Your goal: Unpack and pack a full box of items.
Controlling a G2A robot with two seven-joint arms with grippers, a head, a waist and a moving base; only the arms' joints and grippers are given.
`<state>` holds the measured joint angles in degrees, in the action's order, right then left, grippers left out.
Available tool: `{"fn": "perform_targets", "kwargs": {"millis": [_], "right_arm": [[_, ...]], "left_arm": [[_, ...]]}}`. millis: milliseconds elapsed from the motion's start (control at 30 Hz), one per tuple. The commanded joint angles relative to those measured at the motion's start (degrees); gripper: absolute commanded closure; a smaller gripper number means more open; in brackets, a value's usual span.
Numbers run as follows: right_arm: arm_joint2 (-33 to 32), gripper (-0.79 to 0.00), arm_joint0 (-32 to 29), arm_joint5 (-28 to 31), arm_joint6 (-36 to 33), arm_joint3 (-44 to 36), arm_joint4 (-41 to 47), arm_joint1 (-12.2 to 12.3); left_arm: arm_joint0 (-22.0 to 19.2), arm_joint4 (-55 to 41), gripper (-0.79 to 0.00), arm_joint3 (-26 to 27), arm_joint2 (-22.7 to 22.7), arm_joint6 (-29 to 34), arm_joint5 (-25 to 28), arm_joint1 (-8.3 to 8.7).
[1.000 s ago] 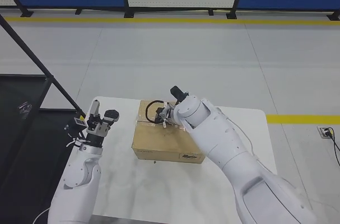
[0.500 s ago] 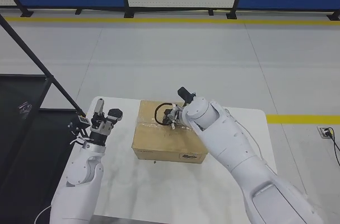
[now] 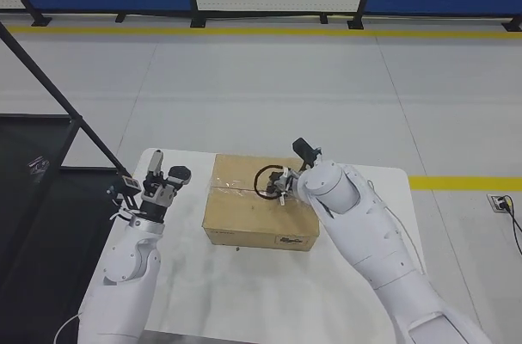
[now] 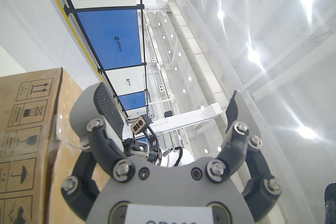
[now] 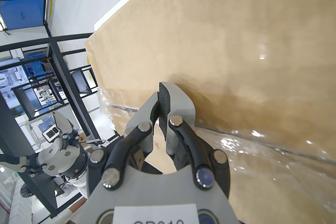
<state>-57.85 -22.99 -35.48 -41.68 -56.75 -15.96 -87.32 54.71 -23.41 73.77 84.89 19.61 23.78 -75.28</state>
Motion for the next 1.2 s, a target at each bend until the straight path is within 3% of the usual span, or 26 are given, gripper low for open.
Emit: {"fn": "perform_targets", "kwargs": {"millis": [0,400,1167], "right_arm": [[-0.98,0.0,-1.9,-2.03,-0.25,-3.48,-2.3,0.81],[-7.84,0.0,-8.74,-6.81,-1.07,-12.72,-6.83,3.84],[-19.31,0.0,-21.13,-7.3,3.76,-25.01,-4.11,6.86]], "left_arm": [[-0.06,0.05,-0.785,0.01,-0.07,0.02,-0.05,0.0],[-0.26,0.05,-0.785,-0.12,-0.15,0.38,0.07,0.02],[-0.07,0.49,-0.785,0.18,-0.34,0.3,-0.06,0.06]]}}
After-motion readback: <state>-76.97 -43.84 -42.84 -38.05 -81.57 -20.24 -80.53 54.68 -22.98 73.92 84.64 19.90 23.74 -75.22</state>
